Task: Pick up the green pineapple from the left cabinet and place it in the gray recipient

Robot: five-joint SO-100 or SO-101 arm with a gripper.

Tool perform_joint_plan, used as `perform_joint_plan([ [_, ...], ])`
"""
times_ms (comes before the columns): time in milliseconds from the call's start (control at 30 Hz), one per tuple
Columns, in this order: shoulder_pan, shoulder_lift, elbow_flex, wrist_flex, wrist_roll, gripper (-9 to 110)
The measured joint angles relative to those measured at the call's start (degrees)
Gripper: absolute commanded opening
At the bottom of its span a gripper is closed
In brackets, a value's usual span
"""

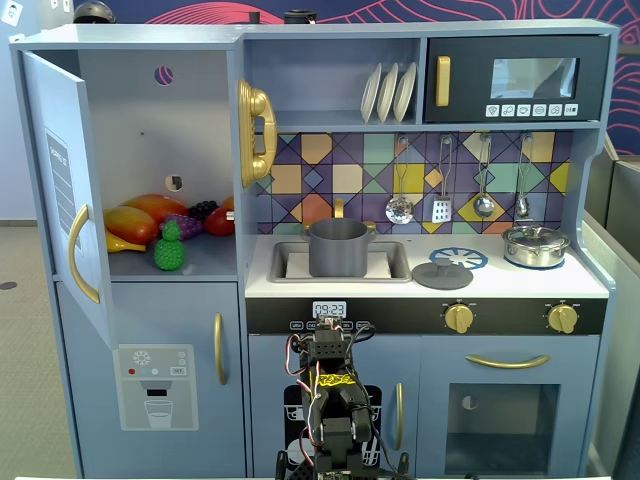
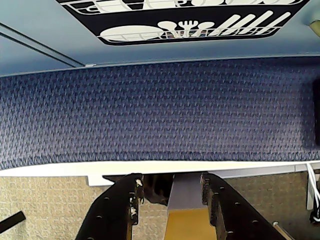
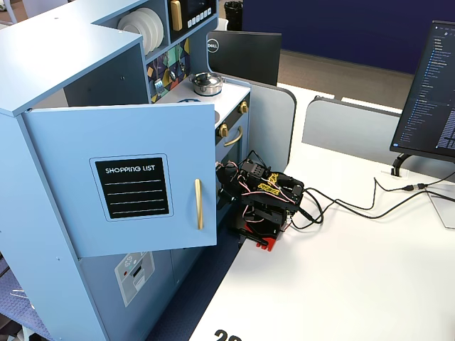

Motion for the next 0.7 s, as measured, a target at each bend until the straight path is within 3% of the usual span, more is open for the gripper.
perform_joint_plan([
  [233,5.9,0.0,0.0,0.0,0.0,0],
  [533,6.0,0.0,0.0,0.0,-1.9,0],
  [700,-4.7,-0.2,0.4,-1.8,-5.7,0],
])
